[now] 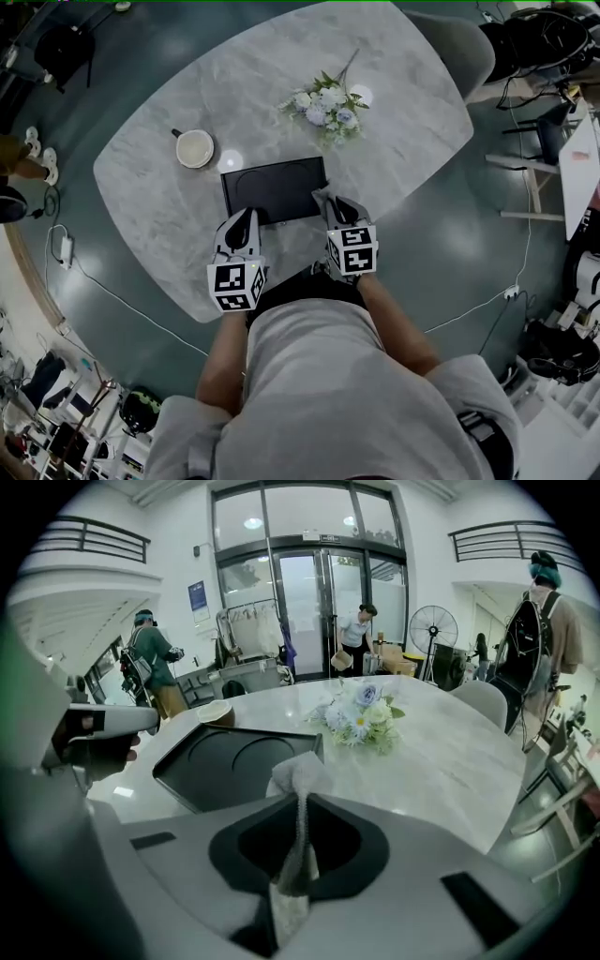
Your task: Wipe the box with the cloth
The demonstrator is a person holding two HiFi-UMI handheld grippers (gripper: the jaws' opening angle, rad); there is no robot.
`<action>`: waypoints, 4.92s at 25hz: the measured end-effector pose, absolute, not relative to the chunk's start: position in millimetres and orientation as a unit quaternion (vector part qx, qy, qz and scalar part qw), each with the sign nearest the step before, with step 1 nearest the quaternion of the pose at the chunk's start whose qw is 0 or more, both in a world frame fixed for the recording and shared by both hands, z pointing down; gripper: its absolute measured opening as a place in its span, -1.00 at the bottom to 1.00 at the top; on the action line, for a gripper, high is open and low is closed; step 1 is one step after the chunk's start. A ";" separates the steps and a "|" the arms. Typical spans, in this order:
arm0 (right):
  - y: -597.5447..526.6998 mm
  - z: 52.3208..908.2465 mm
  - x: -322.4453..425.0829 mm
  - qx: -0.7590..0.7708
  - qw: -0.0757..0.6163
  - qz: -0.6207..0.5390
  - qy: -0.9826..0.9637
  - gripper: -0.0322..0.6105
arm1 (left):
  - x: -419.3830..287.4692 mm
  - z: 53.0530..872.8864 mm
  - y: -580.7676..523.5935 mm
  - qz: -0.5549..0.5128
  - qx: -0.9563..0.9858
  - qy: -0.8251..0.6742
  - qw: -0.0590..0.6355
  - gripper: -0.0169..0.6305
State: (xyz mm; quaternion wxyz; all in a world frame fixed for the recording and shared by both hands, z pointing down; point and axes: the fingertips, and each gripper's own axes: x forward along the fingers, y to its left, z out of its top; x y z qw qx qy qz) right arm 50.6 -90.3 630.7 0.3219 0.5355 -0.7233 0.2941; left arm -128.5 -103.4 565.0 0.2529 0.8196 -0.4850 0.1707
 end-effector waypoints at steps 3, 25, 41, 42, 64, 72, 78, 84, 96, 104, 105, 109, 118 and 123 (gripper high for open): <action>-94.4 629.8 48.8 0.541 0.332 0.286 -0.718 -0.76 | -128.8 558.2 -111.5 0.166 0.828 -0.475 0.247 -0.88; -170.3 623.6 43.2 0.490 0.365 0.221 -0.760 -0.76 | -125.9 557.1 -143.3 0.165 0.805 -0.508 0.259 -0.88; -193.7 630.3 13.3 0.122 0.525 0.058 -0.840 -0.76 | -124.3 574.4 -167.7 0.181 0.747 -0.565 0.298 -0.88; -194.5 631.3 9.9 0.110 0.528 0.056 -0.841 -0.76 | -124.7 575.3 -168.3 0.182 0.746 -0.566 0.300 -0.88; -195.4 635.3 -58.5 0.047 0.509 0.080 -0.856 -0.77 | -161.9 587.5 -145.0 0.179 0.718 -0.592 0.321 -0.88; -191.8 638.2 -89.9 0.017 0.523 0.034 -0.852 -0.77 | -183.1 591.1 -131.3 0.164 0.703 -0.610 0.327 -0.88; -191.0 638.2 -123.2 0.000 0.519 0.021 -0.854 -0.77 | -199.8 590.8 -120.6 0.153 0.693 -0.621 0.332 -0.88; -190.8 640.1 -147.0 -0.006 0.515 0.015 -0.857 -0.77 | -215.5 594.7 -108.1 0.145 0.682 -0.632 0.338 -0.88; -191.4 639.0 -179.4 0.004 0.505 -0.003 -0.863 -0.77 | -225.6 595.3 -103.2 0.146 0.689 -0.623 0.340 -0.88; -181.1 611.0 -183.9 0.006 0.446 -0.127 -0.886 -0.76 | -208.2 577.1 -127.4 0.189 0.779 -0.514 0.308 -0.87; -176.5 602.9 -183.8 0.004 0.432 -0.138 -0.891 -0.76 | -206.0 570.4 -133.4 0.206 0.793 -0.496 0.288 -0.85; -156.8 573.7 -179.1 -0.029 0.394 -0.202 -0.896 -0.76 | -190.5 539.8 -153.0 0.309 0.842 -0.420 0.138 -0.44; -141.8 543.9 -170.9 -0.046 0.386 -0.245 -0.888 -0.76 | -154.3 531.8 -150.6 0.393 0.879 -0.269 -0.006 -0.46; -141.8 540.8 -164.8 -0.026 0.376 -0.245 -0.893 -0.76 | -145.8 533.4 -142.1 0.375 0.893 -0.249 0.005 -0.77</action>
